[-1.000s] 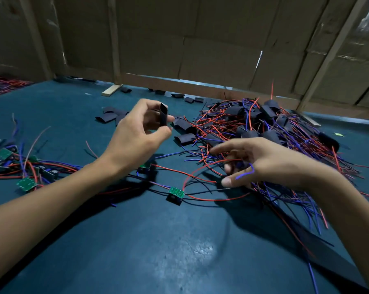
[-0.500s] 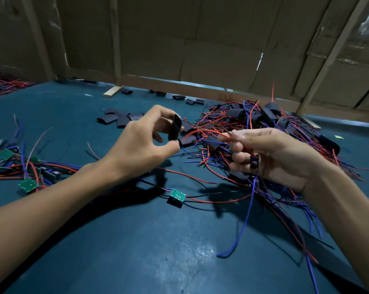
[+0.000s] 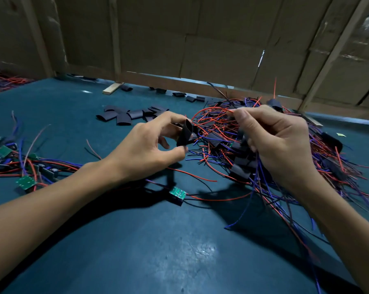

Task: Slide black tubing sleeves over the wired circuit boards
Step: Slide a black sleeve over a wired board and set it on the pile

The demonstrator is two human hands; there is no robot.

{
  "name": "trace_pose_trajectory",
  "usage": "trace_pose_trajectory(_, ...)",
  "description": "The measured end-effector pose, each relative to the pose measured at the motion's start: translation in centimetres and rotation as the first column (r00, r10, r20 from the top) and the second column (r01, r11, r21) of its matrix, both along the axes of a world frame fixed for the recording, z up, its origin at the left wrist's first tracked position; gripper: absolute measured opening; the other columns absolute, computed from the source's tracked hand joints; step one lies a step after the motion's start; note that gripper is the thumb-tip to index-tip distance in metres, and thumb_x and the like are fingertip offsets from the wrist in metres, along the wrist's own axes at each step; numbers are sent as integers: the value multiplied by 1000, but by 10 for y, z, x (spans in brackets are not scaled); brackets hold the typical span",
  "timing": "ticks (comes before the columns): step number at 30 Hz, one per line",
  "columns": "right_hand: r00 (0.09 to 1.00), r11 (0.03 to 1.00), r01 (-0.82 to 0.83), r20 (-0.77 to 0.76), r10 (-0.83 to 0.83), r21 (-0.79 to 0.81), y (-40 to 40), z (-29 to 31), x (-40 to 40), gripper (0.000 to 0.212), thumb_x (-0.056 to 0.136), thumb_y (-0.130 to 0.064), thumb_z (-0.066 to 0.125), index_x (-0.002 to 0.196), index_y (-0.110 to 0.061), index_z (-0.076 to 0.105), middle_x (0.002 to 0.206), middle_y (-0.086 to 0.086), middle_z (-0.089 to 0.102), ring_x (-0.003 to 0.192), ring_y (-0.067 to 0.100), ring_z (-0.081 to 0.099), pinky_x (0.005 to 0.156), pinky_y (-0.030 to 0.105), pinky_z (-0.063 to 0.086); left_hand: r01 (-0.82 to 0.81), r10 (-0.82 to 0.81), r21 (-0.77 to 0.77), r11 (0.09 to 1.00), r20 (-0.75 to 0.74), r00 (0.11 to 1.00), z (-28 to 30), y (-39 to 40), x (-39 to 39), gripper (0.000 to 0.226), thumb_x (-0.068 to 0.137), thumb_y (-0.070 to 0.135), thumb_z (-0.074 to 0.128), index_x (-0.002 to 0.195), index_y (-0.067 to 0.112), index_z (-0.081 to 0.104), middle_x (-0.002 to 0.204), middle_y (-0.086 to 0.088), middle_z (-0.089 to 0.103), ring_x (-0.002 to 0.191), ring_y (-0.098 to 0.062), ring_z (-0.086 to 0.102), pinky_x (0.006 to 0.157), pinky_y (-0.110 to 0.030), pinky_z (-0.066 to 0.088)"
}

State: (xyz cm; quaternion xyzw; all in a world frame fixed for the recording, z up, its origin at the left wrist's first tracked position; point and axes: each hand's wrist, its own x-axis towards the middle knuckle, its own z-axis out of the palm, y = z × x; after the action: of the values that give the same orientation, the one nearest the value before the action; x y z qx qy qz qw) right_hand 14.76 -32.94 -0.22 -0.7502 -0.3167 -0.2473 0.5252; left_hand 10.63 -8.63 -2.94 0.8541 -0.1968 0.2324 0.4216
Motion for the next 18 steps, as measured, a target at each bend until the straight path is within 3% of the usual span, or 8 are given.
trace_pose_trajectory(5, 999, 995, 1, 54, 5, -102, 3, 0, -6, 15, 96, -19, 68, 103, -10, 78, 75, 7, 61, 68, 7, 50, 67, 23, 39, 5, -5, -57, 998, 8, 1000, 0, -1, 1, 43, 85, 14, 76, 124, 17, 59, 106, 6, 76, 103, -14, 70, 81, -39, 54)
trace_pose_trajectory(8, 998, 992, -59, 29, 63, -115, 2, 1, -9, 11, 94, -17, 70, 98, -11, 78, 74, 17, 60, 67, 21, 51, 63, 33, 38, -18, 19, -90, 996, 11, 1000, 0, 0, 1, 46, 83, 23, 74, 126, 18, 59, 106, 6, 76, 103, -14, 71, 82, -41, 54)
trace_pose_trajectory(11, 995, 988, -97, 17, 100, -123, 1, 0, -10, 6, 91, -16, 73, 91, -14, 79, 72, 20, 59, 67, 31, 52, 62, 42, 38, -43, 47, -90, 995, 49, 998, 0, 0, 2, 44, 84, 19, 75, 125, 18, 59, 107, 5, 76, 103, -12, 70, 80, -41, 55)
trace_pose_trajectory(16, 986, 978, -166, -26, 164, -125, 0, -2, -7, 7, 87, -17, 75, 84, -12, 79, 68, -1, 58, 64, 9, 49, 62, 26, 36, -86, 91, -47, 995, 126, 988, 0, 0, 3, 47, 82, 23, 74, 127, 16, 59, 105, 6, 74, 104, -8, 69, 80, -40, 56)
trace_pose_trajectory(18, 982, 973, -190, -40, 187, -130, -2, -2, -7, 8, 85, -16, 74, 83, -10, 79, 68, -1, 58, 63, 6, 49, 62, 22, 36, -88, 87, 0, 996, 159, 983, 0, 1, 3, 49, 82, 26, 71, 128, 15, 59, 105, 5, 73, 106, -9, 69, 80, -39, 56)
